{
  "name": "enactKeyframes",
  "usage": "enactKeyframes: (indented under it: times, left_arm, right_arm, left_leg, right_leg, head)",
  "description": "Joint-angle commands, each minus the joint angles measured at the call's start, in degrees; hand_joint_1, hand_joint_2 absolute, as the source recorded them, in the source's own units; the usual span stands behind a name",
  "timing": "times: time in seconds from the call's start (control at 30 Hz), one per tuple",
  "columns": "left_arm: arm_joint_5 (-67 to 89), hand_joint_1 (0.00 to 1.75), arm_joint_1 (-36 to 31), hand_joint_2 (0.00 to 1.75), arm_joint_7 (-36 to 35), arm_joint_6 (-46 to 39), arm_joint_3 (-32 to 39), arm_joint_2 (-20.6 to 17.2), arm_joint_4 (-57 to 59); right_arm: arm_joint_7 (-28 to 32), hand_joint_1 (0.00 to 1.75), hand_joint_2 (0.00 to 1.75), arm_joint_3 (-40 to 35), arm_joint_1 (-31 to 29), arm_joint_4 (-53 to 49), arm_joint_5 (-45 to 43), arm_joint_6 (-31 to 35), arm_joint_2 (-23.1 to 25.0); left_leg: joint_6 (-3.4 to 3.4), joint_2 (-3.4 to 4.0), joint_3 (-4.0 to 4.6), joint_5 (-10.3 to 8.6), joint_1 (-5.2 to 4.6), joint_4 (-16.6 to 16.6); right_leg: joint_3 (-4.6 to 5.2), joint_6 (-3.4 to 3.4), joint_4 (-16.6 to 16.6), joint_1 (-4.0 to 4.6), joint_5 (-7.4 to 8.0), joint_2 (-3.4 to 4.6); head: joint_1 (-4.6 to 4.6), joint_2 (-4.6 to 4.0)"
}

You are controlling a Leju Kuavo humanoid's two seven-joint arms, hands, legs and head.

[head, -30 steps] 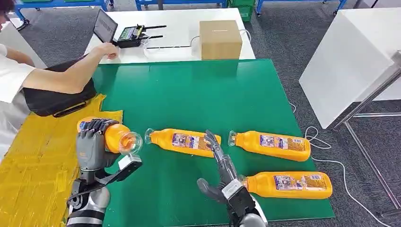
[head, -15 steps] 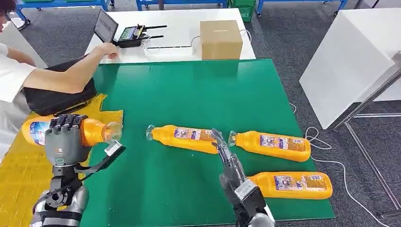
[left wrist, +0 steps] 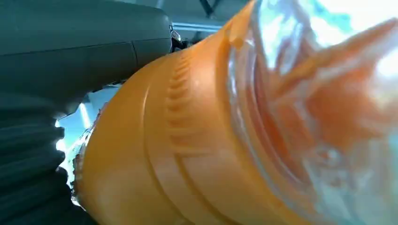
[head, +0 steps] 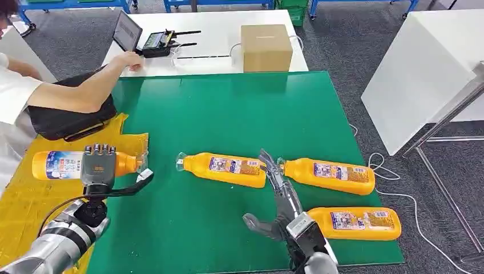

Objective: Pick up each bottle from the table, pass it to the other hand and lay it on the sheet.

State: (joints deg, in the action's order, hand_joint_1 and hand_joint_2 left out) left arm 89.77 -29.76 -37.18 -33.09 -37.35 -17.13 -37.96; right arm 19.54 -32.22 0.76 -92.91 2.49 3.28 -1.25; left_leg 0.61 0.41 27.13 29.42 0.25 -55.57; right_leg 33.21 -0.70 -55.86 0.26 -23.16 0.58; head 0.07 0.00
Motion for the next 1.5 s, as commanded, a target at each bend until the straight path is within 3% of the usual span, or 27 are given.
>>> enactKeyframes:
  times: [0.03, 0.07, 0.37, 0.53, 0.57, 1.0, 1.17, 1.27, 1.5]
  left_arm:
    - [-0.6, 0.24, -5.6, 1.75, 4.2, -2.1, 7.5, 5.7, 19.0]
    - [0.0, 0.0, -5.4, 1.75, 4.7, -2.4, 8.2, 6.0, 19.0]
    - [0.1, 0.0, -4.4, 1.75, 4.9, -3.1, 12.3, 7.3, 18.8]
    - [-5.3, 0.0, -3.6, 1.75, 11.7, -6.6, 21.3, 10.0, 17.7]
    - [-8.6, 0.0, -3.4, 1.75, 15.6, -6.9, 24.8, 11.1, 17.0]
    - [-8.9, 0.0, -3.9, 1.75, 19.0, -5.7, 27.6, 12.9, 15.6]
    - [-14.4, 0.0, -2.1, 1.75, 29.7, -2.7, 33.0, 17.1, 8.0]
    - [-19.8, 0.0, 1.8, 1.75, 34.8, 5.9, 31.5, 19.5, -4.4]
    - [-23.4, 0.0, 6.6, 1.75, 35.0, 13.1, 26.0, 18.8, -16.5]
  right_arm:
    - [-0.4, 0.0, 1.75, 0.1, -2.8, 2.9, 1.1, 1.0, 0.1]
    - [-0.4, 0.0, 1.75, 0.1, -2.7, 2.9, 1.3, 1.1, 0.1]
    - [-1.3, 0.0, 1.75, -0.2, -2.7, 3.8, 3.4, 2.5, 0.5]
    - [-3.6, 0.0, 1.75, 0.2, -3.0, 5.8, 6.7, 4.5, 0.9]
    - [-4.1, 0.0, 1.75, 0.2, -3.1, 6.2, 8.3, 5.5, 1.0]
    - [-6.7, 0.0, 1.75, 0.3, -4.2, 7.9, 12.9, 6.9, 1.3]
    - [-14.0, 0.0, 1.75, -0.7, -5.6, 8.8, 35.0, 14.6, 1.7]
    - [-21.0, 0.0, 1.75, -0.7, -7.1, 9.6, 49.4, 16.1, 2.0]
    - [-23.1, 0.0, 1.75, -1.2, -8.9, 11.4, 53.9, 13.6, 2.8]
  left_leg:
    - [0.0, -0.07, -0.02, 0.0, 0.03, 0.0]
    - [0.0, -0.11, -0.09, 0.01, 0.06, 0.0]
    - [-0.02, -0.08, -0.04, -0.02, 0.02, 0.1]
    - [-0.01, -0.12, -0.07, -0.03, 0.04, 0.1]
    - [0.0, -0.13, -0.1, -0.01, 0.03, 0.1]
    - [-0.02, -0.36, -0.09, -0.02, 0.06, 0.1]
    - [-0.02, -0.4, -0.08, -0.02, 0.0, 0.0]
    - [0.01, -0.43, 0.0, -0.03, -0.07, 0.0]
    - [0.01, -0.23, -0.04, 0.06, 0.0, 0.0]
  right_leg:
    - [-0.07, -0.04, 0.1, 0.03, 0.0, -0.08]
    - [-0.16, -0.07, 0.1, 0.06, -0.01, -0.12]
    - [-0.11, -0.05, 0.1, -0.06, 0.03, -0.1]
    - [-0.18, -0.07, 0.1, -0.03, 0.03, -0.15]
    - [-0.17, -0.06, 0.1, -0.03, 0.01, -0.16]
    - [-0.23, -0.08, 0.1, -0.05, 0.05, -0.33]
    - [-0.2, -0.06, 0.1, -0.08, 0.02, -0.35]
    - [-0.1, -0.06, 0.0, -0.13, 0.01, -0.37]
    - [-0.15, -0.1, 0.1, -0.08, 0.0, -0.19]
  head:
    - [-0.02, 0.0]
    - [-0.02, 0.0]
    - [-0.02, 0.0]
    - [-0.02, 0.0]
    - [-0.02, 0.0]
    - [-0.04, 0.0]
    - [-0.04, 0.0]
    - [-0.02, 0.0]
    - [0.0, 0.0]
